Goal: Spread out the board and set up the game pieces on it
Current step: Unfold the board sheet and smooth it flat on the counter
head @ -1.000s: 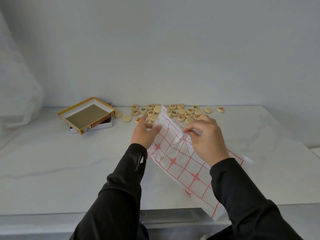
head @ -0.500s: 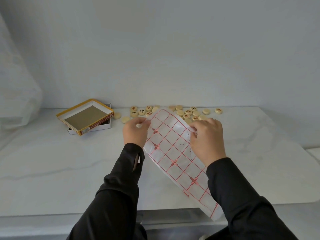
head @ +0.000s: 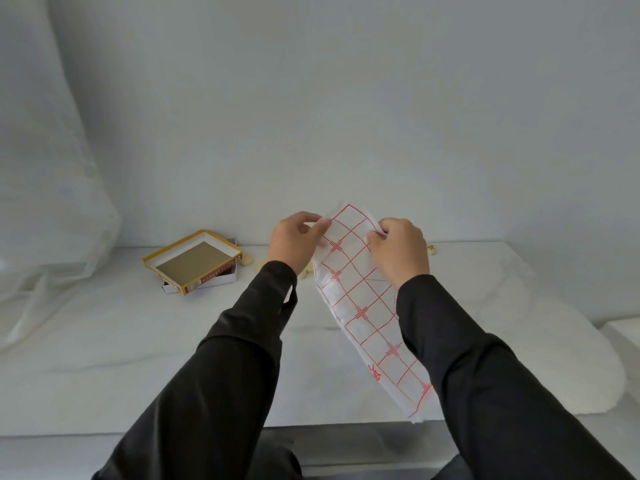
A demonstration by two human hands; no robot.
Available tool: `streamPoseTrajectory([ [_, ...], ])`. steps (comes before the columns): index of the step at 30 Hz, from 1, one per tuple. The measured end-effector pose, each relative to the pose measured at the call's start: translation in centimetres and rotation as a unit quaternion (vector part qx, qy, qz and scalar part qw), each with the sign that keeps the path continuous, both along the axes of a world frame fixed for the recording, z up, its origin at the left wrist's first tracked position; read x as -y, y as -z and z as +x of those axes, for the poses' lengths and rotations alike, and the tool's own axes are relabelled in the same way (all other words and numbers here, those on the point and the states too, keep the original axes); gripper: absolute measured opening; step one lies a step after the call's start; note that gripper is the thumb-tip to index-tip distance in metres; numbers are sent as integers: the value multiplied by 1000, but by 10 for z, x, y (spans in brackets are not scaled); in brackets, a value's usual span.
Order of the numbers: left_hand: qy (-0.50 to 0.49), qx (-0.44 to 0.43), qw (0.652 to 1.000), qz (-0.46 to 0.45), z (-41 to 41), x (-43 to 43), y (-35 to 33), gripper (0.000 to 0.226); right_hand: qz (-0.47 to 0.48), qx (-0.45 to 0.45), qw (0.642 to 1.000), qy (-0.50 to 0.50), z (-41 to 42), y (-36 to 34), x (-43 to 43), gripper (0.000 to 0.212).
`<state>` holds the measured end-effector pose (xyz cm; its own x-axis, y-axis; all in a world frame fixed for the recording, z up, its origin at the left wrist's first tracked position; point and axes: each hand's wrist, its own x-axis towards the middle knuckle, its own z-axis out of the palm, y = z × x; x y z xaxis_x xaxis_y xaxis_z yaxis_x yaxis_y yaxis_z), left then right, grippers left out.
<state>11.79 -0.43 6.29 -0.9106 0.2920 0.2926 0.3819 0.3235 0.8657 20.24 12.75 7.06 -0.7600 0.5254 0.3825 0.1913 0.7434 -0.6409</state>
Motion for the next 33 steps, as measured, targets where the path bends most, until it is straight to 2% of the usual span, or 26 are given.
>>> streamPoseTrajectory([
  [5, 40, 27, 997, -62, 1, 13, -28, 41, -35, -45, 998, 12, 15, -40, -9, 47],
  [8, 82, 56, 986, -132, 2, 22, -43, 34, -43, -53, 998, 11, 21, -56, -14, 46],
  [11, 103, 48, 975, -191, 2, 26, -59, 33, -73, -74, 994, 18, 30, -74, -24, 40],
  [14, 108, 30, 977, -183, 2, 30, -78, 26, -124, -110, 986, 30, 37, -89, -35, 37],
  [18, 62, -10, 991, -116, 3, 25, -97, 22, -126, -103, 985, 52, 42, -95, -46, 45],
  [22, -14, -119, 982, -149, 3, 14, -100, 26, -204, -66, 973, 82, 37, -76, -58, 42],
  [26, -108, -185, 967, -140, 0, 16, -98, 31, -261, -34, 956, 133, 37, -48, -68, 20],
  [28, -102, -172, 970, -135, -5, 16, -89, 30, -270, 5, 948, 167, 36, -25, -77, 32],
  [30, -81, -130, 975, -158, -10, 15, -73, 34, -281, 39, 939, 195, 36, -3, -85, 33],
  [33, -26, 12, 983, -179, -14, 11, -37, 46, -304, 61, 922, 233, 40, 26, -91, 29],
])
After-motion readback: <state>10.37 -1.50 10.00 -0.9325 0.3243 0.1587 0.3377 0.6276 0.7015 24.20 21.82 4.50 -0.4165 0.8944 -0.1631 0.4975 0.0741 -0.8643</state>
